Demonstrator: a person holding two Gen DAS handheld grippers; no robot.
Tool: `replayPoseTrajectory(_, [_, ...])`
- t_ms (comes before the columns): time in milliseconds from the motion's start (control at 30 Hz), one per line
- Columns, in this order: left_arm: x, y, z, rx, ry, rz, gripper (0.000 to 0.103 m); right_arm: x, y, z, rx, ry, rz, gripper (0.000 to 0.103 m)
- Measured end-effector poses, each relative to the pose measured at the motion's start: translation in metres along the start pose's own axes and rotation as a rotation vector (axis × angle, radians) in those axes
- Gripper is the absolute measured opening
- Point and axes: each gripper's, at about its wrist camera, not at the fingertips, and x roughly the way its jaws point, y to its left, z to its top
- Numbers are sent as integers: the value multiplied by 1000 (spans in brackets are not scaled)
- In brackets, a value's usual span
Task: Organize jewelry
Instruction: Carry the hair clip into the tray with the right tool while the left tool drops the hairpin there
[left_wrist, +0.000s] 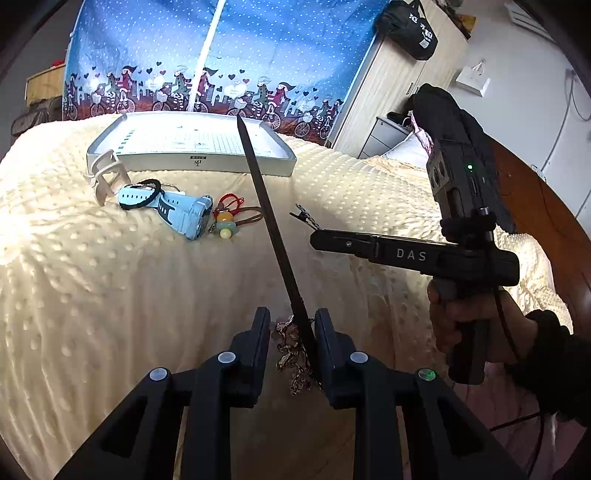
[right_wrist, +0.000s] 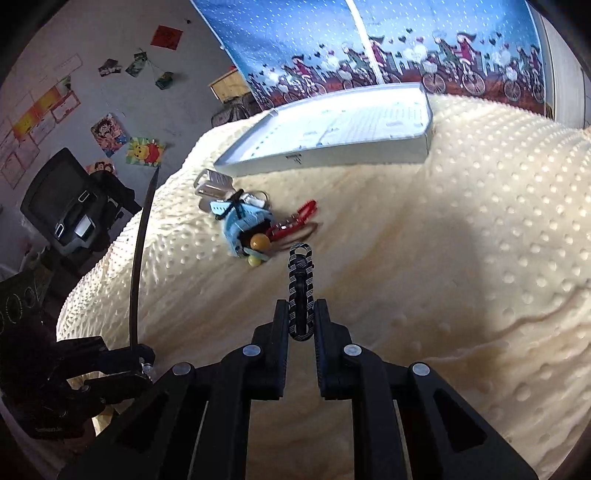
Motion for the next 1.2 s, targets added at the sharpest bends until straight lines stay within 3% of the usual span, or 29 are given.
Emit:
replayPoseTrajectory(167, [-11,0,6,-13,-36,-40,23,-1,3,-1,-19,7,-3,12])
replayPoseTrajectory(333, [-19,4,20,-64,-74,-62,23,-6,3,3,-17,-44,0,12])
replayPoseTrajectory(533, [-13,22,58,-84,-105,24,23,-7,6,17,-28,-148,-10,12])
replayPoseTrajectory(667, [-1,47,104,-138,-147,69,23,6,11,48,-72,-219,-47,12])
replayPoseTrajectory(900, [52,90,185,-171,-171,109,23,52,-6,119,65,-297,-18,12])
replayPoseTrajectory(967, [73,105,201,-205,-148,106,23,69,-11,131,24,-274,-41,12])
replayPoseTrajectory(1067, [103,119,218,-215,-119,122,23,88,-18,142,-96,-230,-143,12])
replayPoseTrajectory(1200, [142,134,228,-220,-84,130,23,97,-41,160,-72,-205,-163,12])
